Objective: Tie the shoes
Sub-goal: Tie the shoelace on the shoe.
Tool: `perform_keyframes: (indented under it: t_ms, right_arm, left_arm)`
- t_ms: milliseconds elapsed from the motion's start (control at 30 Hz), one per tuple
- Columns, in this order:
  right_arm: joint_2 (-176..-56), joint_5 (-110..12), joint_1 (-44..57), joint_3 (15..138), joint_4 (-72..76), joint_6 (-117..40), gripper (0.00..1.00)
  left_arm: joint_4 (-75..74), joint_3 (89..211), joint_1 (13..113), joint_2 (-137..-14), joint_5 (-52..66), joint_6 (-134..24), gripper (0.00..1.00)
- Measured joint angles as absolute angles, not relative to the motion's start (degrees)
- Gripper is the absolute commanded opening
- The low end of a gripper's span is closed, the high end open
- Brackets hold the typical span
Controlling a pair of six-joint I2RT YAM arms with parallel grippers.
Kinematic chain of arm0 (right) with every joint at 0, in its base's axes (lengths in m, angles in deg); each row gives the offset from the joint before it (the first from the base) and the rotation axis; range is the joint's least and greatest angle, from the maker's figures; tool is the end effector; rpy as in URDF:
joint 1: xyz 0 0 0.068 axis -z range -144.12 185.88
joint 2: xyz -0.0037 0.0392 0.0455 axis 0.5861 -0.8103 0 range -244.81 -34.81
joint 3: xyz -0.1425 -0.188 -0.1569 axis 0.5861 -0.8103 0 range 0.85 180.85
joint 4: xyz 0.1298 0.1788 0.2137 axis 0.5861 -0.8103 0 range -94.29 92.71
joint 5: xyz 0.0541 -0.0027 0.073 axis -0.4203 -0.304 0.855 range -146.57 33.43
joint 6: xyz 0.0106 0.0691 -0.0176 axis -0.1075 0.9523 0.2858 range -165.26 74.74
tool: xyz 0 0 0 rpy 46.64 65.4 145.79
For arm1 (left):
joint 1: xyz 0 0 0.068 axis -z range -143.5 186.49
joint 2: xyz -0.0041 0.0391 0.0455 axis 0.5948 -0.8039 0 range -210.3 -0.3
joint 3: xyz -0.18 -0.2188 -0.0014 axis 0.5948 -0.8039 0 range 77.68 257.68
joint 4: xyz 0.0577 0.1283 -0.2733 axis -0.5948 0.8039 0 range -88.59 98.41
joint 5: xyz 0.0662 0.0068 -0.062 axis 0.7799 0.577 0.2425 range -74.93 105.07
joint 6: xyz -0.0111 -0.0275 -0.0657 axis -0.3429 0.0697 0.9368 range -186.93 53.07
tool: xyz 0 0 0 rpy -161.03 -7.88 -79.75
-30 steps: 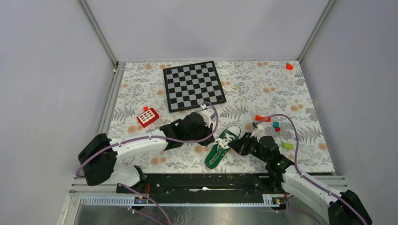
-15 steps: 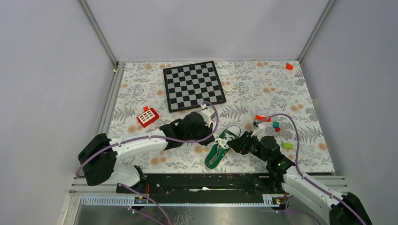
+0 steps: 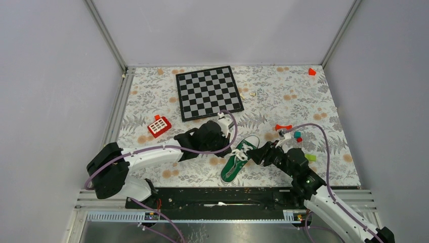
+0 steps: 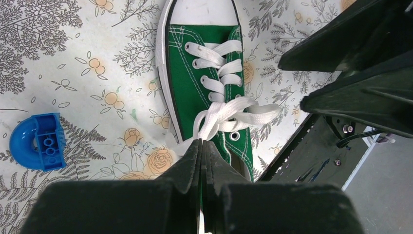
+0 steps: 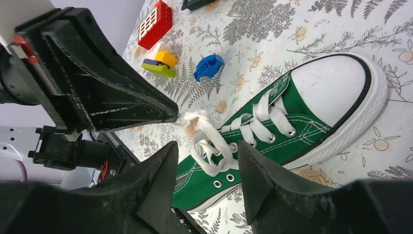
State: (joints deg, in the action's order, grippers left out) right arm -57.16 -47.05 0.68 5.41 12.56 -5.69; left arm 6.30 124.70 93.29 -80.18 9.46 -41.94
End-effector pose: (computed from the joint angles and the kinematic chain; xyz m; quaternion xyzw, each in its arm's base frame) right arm 0.1537 0.1206 0.1670 -0.0257 0.7533 0.4470 0.4818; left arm 0.1902 -0.3014 0.1936 0.2664 0.8565 -0.3212 0.3037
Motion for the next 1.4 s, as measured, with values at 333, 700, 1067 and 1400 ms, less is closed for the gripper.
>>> perform_keyframes:
  t_ms: [333,700,1067,1400]
  right_arm:
    - [-53.4,-47.7,0.7,7.0,-1.6,-8.5,0.33]
    - [-66.2,-46.2,-0.5,10.0,-5.1,-14.0,0.46]
    - [-76.1,-47.1,-5.4,14.0,-1.3,-19.6,0.48]
    - [-80.0,-49.6,-6.1,14.2,3.4,-22.8,0.5]
  left_arm:
    - [6.5,125.7,93.2,-81.2,10.0,-42.6,0.0]
    - [6.6,126.0,92.2,-81.8,10.2,-43.0,0.0]
    - [7.3,126.8,92.0,-82.4,10.2,-43.1,0.0]
    - [7.3,126.8,91.9,-82.7,10.1,-43.2,0.0]
